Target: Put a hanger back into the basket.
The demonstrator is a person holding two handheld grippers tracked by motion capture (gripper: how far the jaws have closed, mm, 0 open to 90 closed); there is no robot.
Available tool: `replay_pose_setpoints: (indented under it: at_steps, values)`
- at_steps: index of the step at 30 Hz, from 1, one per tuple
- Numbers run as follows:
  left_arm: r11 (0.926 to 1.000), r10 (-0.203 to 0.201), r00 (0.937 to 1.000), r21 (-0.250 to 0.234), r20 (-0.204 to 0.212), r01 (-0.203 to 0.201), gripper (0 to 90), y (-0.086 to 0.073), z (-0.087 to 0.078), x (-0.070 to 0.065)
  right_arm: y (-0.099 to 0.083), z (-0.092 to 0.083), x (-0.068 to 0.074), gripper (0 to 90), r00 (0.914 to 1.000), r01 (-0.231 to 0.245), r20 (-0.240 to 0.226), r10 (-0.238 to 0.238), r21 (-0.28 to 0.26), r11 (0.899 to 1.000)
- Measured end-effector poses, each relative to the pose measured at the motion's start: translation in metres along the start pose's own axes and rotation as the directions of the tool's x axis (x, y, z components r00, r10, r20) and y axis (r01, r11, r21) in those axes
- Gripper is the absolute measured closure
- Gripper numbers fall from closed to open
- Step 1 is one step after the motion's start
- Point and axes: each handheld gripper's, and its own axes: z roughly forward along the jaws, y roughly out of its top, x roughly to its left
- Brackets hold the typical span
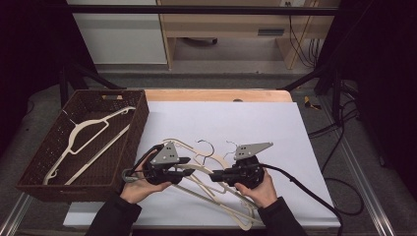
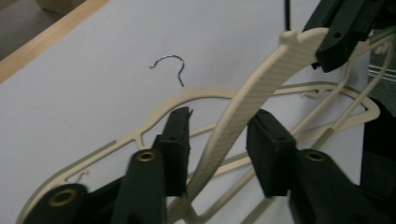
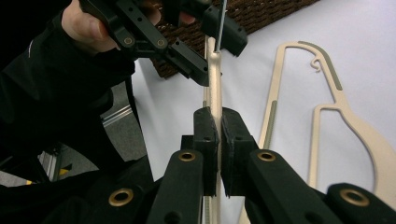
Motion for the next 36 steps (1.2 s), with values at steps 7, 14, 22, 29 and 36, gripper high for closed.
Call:
replay_pose_setpoints:
  at_steps: [7,14,22,29,36]
  values:
    - [0.9994,-0.001,1.0000,0.034,0.008,0.000,72.0,-0.003,-0.006,-0.008,0.000,-0.001,0.000,82.9,0.9998,0.018,0.005,-0.018,-0.008,1.000]
    - [0.9988,-0.040,0.9964,0.029,0.075,0.038,81.2,-0.006,-0.007,-0.018,-0.002,-0.002,0.004,67.9,0.9904,0.082,0.114,-0.078,-0.034,0.996]
    - [0.9930,-0.116,0.9896,-0.011,0.085,0.117,86.5,-0.009,-0.007,-0.018,-0.005,-0.007,0.005,46.7,0.9721,0.119,0.215,-0.093,-0.112,0.986]
    - [0.9831,-0.170,0.9855,-0.070,-0.005,0.169,86.5,-0.012,-0.025,-0.009,-0.015,-0.038,-0.005,26.6,0.9496,0.097,0.312,-0.029,-0.203,0.974]
    - [0.9774,-0.178,0.9819,-0.128,-0.066,0.168,86.5,-0.008,-0.047,-0.009,-0.032,-0.066,-0.016,14.6,0.9221,0.054,0.384,0.051,-0.257,0.965]
